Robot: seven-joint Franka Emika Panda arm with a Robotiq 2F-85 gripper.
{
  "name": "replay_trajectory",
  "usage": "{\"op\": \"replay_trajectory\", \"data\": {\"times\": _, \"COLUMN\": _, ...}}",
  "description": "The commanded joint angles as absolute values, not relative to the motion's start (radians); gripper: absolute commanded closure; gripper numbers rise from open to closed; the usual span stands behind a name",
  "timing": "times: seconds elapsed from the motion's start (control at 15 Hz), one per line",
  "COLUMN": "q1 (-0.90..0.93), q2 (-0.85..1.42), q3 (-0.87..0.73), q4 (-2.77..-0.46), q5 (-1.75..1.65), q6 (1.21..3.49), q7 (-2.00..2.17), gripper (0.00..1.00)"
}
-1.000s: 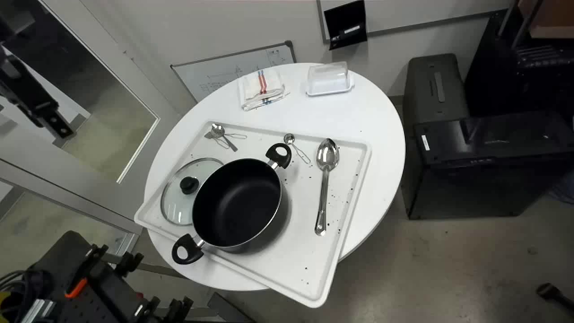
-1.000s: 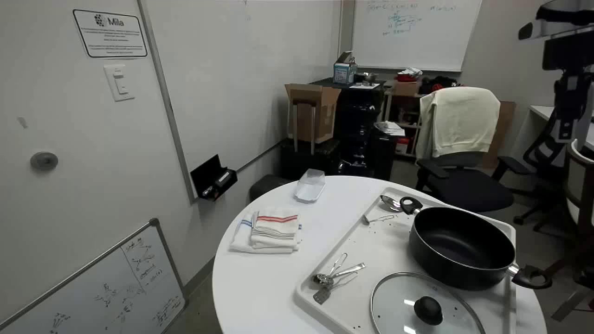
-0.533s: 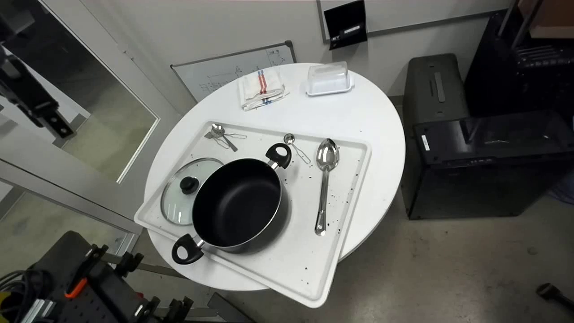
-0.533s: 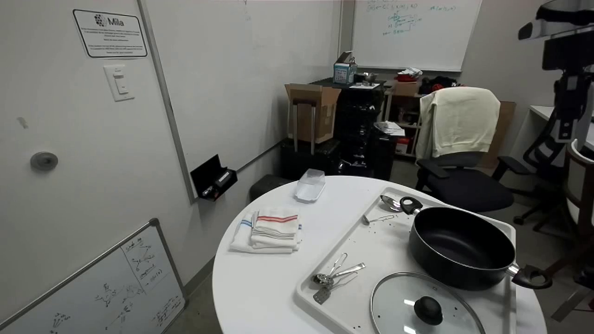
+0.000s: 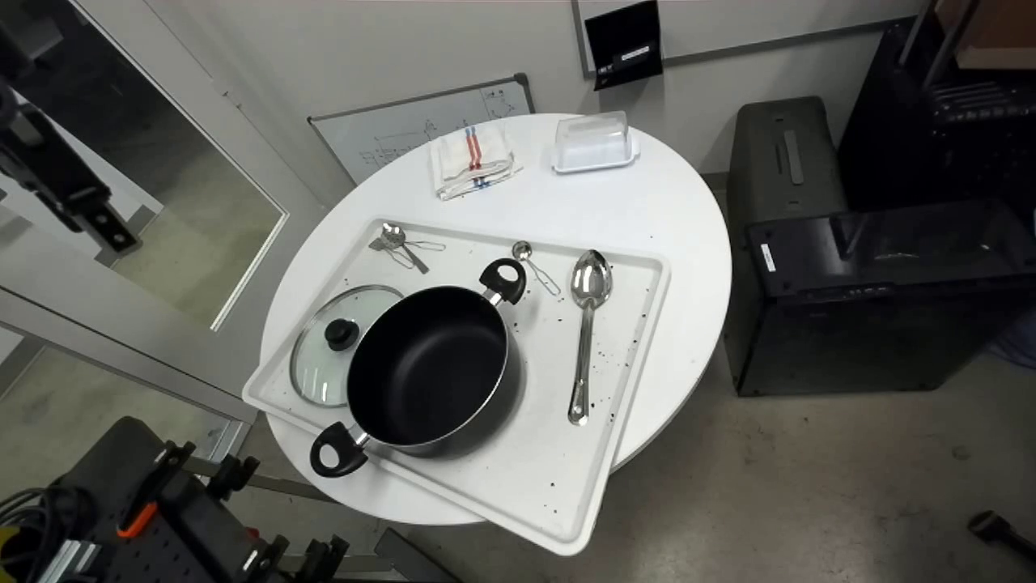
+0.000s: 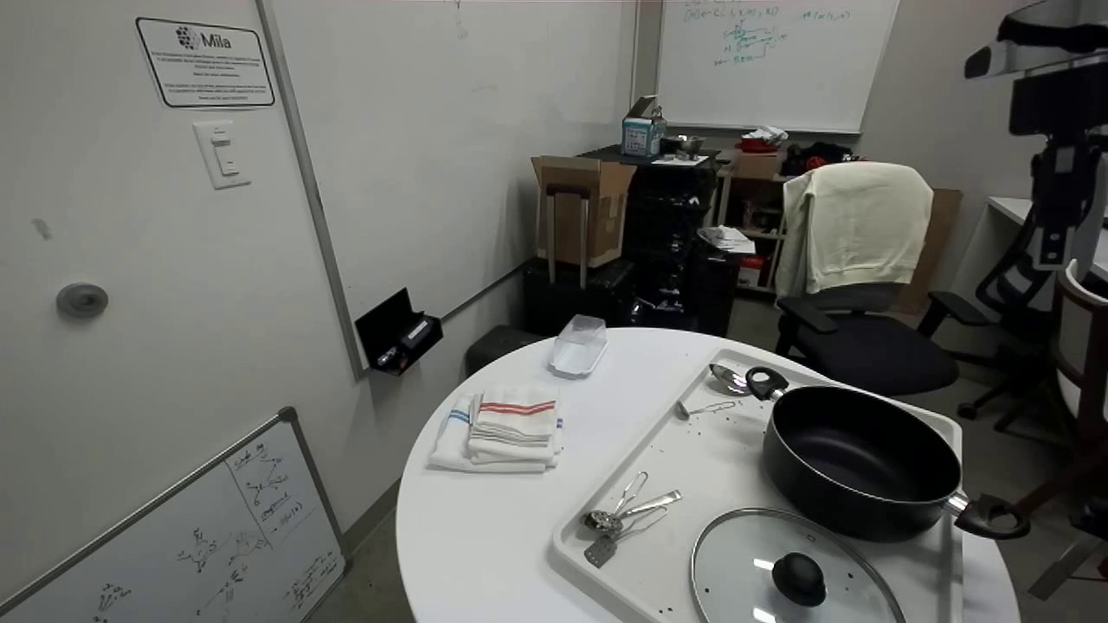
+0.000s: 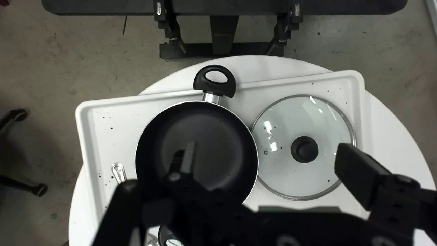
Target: Put the glass lid on the black pot.
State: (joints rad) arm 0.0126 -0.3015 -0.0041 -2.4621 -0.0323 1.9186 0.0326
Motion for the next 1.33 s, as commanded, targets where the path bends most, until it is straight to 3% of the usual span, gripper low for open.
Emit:
{"op": "replay_trajectory", "data": {"times": 0.0, "q1": 0.020, "q2": -0.257, "q3": 0.005, "q4": -2.476, "q5": -0.033, "q6": 1.985, "q7": 0.000, "gripper": 0.00}}
{"op": "replay_trajectory", "data": {"times": 0.6, "q1": 0.091, "q2": -0.080, "q3": 0.037, "q4": -2.519, "q5": 0.029, "q6": 2.271, "q7": -0.197, "gripper": 0.00}}
{"op": "replay_trajectory", "data": {"times": 1.27, "q1": 0.118, "q2": 0.266, "q3": 0.130, "q4": -2.453, "q5": 0.049, "q6": 2.531, "q7": -0.323, "gripper": 0.00}}
